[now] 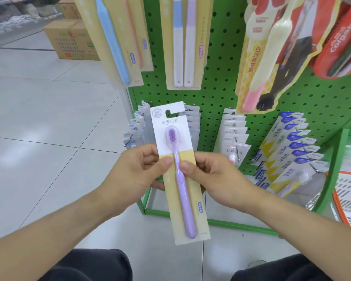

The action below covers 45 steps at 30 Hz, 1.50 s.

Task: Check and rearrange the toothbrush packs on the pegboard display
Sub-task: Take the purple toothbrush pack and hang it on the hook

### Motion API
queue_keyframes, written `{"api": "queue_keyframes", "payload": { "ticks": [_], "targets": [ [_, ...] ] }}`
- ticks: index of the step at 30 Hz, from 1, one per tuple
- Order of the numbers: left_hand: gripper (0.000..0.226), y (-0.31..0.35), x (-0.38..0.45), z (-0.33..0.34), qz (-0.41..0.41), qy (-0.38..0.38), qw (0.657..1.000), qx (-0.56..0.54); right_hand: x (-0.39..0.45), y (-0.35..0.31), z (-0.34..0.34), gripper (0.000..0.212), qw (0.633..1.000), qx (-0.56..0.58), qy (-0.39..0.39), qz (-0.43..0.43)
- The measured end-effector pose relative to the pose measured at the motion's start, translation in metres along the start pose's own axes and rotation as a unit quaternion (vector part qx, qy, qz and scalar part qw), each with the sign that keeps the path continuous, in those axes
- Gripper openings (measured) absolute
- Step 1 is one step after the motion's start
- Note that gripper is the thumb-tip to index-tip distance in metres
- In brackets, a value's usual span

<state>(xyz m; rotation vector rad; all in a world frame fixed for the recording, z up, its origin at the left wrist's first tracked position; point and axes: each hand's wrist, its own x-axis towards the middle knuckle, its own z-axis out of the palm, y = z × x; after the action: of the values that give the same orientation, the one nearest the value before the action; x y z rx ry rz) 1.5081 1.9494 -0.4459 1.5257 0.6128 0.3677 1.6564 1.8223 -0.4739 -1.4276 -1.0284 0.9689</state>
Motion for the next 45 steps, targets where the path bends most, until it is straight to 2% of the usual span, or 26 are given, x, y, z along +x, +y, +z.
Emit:
{"api": "queue_keyframes", "payload": {
  "ticks": [3, 7, 12, 16, 21, 25, 27, 30, 33, 38, 41, 43, 45],
  "targets": [
    [0.015, -0.001, -0.001, -0.001, 0.028, 0.043, 0.999, -0.003, -0.003, -0.004, -0.002, 0.029, 0.999, 0.012, -0.029, 0.018],
    [0.011, 0.003, 0.001, -0.004, 0.05, 0.101, 0.993, -0.032, -0.008, -0.003, -0.006, 0.023, 0.993, -0.053, -0.102, 0.032],
    [0.029, 0.003, -0.004, -0.004, -0.014, -0.008, 1.0, -0.004, -0.012, -0.006, -0.001, 0.022, 0.992, -0.043, -0.099, 0.064],
    [0.024, 0.002, -0.004, -0.007, 0.005, 0.036, 0.999, -0.004, -0.015, -0.012, -0.002, 0.036, 0.986, -0.029, -0.137, 0.089],
    [0.022, 0.002, -0.006, -0.005, -0.003, 0.039, 0.999, -0.023, -0.018, -0.016, -0.007, 0.043, 0.982, 0.0, -0.163, 0.094],
    [0.05, 0.003, -0.006, -0.003, -0.034, 0.065, 0.997, 0.039, -0.018, -0.02, -0.009, 0.042, 0.99, -0.032, -0.114, 0.072],
    [0.06, 0.006, -0.008, -0.004, -0.046, 0.082, 0.993, 0.074, -0.019, -0.022, -0.007, 0.034, 0.991, -0.095, -0.07, 0.06],
    [0.065, 0.006, -0.015, 0.002, -0.043, 0.033, 0.996, 0.074, -0.023, -0.023, 0.0, 0.022, 0.965, -0.257, -0.049, 0.008],
    [0.064, 0.007, -0.022, 0.008, -0.041, -0.003, 0.996, 0.084, -0.03, -0.021, 0.013, 0.025, 0.93, -0.363, -0.033, -0.038],
    [0.061, 0.009, -0.024, 0.003, -0.057, 0.019, 0.998, 0.035, -0.039, -0.023, 0.025, 0.062, 0.945, -0.322, -0.056, 0.001],
    [0.047, 0.006, -0.024, -0.001, -0.069, 0.008, 0.998, -0.006, -0.038, -0.027, 0.024, 0.066, 0.962, -0.265, -0.049, 0.029],
    [0.038, 0.004, -0.023, -0.004, -0.075, -0.022, 0.997, -0.02, -0.036, -0.028, 0.021, 0.071, 0.966, -0.254, -0.015, 0.045],
    [0.04, 0.002, -0.023, -0.006, -0.084, -0.053, 0.995, -0.023, -0.033, -0.029, 0.018, 0.074, 0.971, -0.232, 0.016, 0.057]
  ]
}}
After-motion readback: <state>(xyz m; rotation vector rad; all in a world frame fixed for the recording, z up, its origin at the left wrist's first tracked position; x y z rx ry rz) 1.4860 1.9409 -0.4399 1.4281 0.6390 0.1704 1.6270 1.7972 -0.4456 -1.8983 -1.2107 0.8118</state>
